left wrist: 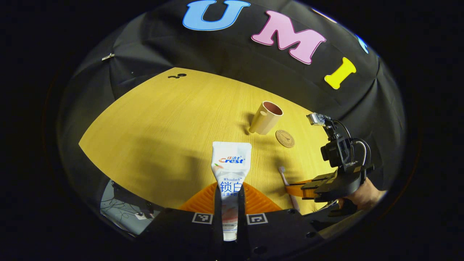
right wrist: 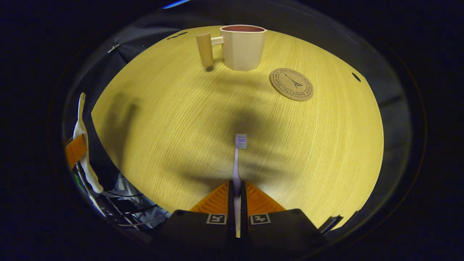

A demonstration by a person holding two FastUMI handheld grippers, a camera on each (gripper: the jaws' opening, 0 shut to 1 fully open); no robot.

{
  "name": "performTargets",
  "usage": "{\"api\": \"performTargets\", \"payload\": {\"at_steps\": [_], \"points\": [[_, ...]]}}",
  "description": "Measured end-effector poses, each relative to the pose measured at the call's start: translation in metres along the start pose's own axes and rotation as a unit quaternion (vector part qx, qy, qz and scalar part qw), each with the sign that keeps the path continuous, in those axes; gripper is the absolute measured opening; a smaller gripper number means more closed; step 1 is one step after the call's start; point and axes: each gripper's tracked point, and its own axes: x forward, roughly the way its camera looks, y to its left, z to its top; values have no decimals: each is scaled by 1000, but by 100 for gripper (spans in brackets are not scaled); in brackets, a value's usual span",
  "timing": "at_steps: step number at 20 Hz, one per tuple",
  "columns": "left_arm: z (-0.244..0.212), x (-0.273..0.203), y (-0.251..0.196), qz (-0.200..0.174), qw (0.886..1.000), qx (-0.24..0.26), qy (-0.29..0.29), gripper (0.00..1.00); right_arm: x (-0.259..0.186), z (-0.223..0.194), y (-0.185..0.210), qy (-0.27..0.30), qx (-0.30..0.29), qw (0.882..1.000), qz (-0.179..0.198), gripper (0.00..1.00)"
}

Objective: Put the toothbrush and toothpaste on the desktop into the cup, then pick up the cup and place it on the coaster on the desktop.

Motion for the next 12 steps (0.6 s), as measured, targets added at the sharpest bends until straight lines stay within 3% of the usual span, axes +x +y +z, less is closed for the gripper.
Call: {"api": "performTargets", "payload": {"at_steps": [1, 2, 3, 6, 12], "points": [[1, 0, -1, -1, 1000, -3, -2, 19, -2, 1, 0, -6, -4, 1000, 6, 8], [2, -1, 0, -1, 1000, -4, -5, 19, 0, 1, 0, -11, -3, 1000, 13, 20], [3, -3, -1, 0, 1000, -5, -8, 20, -2, 2, -1, -18, 6, 1000, 18, 7], [7, -5, -5, 3, 1000, -9, -18, 20, -9, 10, 1, -62, 36, 997, 42, 7], [36, -2, -34, -7, 998, -16, -59, 20, -68, 57, 5, -219, 55, 966, 125, 6]]}}
